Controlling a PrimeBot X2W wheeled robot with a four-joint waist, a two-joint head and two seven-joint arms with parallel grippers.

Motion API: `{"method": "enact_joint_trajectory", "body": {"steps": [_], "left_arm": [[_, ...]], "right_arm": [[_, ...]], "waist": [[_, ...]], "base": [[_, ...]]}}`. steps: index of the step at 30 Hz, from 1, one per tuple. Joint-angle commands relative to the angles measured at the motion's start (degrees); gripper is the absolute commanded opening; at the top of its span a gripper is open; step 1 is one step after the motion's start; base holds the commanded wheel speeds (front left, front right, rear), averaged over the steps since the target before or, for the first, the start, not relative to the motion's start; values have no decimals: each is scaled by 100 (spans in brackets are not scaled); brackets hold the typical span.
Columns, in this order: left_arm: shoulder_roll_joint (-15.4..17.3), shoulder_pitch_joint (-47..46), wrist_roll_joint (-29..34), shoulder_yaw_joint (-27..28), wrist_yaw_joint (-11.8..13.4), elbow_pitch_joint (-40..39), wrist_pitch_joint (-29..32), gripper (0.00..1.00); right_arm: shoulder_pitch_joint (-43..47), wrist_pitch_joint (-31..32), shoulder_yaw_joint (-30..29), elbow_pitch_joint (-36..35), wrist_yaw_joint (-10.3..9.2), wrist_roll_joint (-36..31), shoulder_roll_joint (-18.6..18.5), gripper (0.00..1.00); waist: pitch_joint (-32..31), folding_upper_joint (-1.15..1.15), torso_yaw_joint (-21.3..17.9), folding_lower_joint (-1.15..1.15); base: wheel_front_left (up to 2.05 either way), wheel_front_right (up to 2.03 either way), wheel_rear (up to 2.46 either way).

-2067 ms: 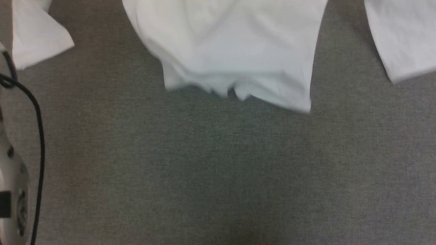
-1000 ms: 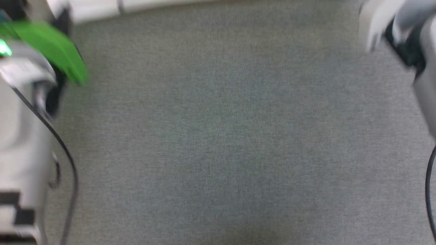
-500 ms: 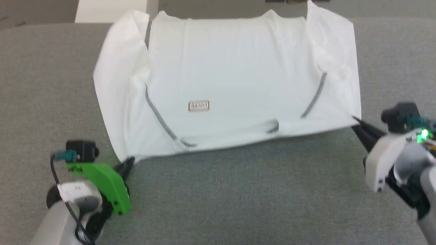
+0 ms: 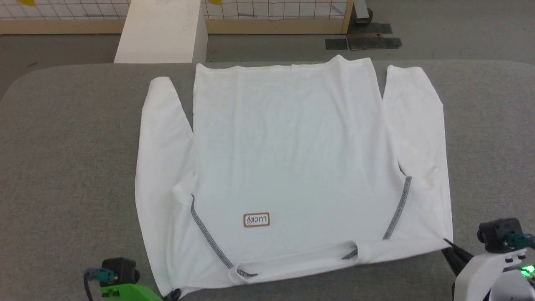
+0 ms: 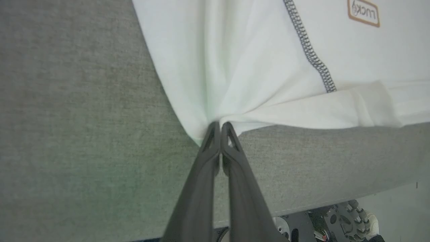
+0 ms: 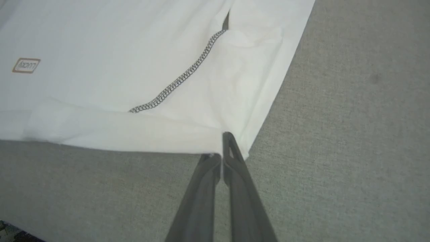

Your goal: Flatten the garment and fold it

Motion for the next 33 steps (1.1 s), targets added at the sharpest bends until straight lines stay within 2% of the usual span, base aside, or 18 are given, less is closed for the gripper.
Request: {"method": "enact_joint_trajectory", "body": {"steps": [1,6,13,14,15,16,17,26,29,33], "left_arm": [[64,257,7,3,142,37,89,0],[56,431,69,-64,282,-68,136,0],[-105,352,84,-174,196,47,-53,0],[-159,319,85,-162,183,57,-157,10],[-196,303,76,-145,180,67,-226,80],[-233,291,62,-133,164,70,-295,100],[-250,285,50,-127,145,64,-332,100],[-463,187,-118,312,-8,-458,-1197,100],[-477,-47,-9,601,-80,-553,-1789,100],[-319,-534,299,875,-158,-312,-2406,100]], "right_arm": [[180,154,-158,-38,-58,-41,45,0],[553,577,-261,11,-58,-106,253,0],[540,360,-28,568,-58,-136,405,0],[529,313,4,651,-58,-92,428,0],[519,272,14,684,-58,-63,436,0],[510,198,36,691,-58,-46,423,36],[516,167,49,690,-58,-31,410,100],[829,-119,-347,1,-58,67,465,100],[804,-454,-674,-388,-58,26,706,100],[559,-1053,-849,-722,-58,-82,950,100]], "waist": [[-28,0,33,1],[-54,0,59,1],[-92,0,46,1],[-113,0,42,1],[-133,0,37,1],[-160,0,32,1],[-176,0,30,1],[-353,0,1,1],[-324,0,-36,1],[-170,0,-136,1]], "base": [[0,0,0],[0,0,0],[0,0,0],[0,0,0],[0,0,0],[0,0,0],[0,0,0],[0,0,0],[0,0,0],[0,0,0]]}}
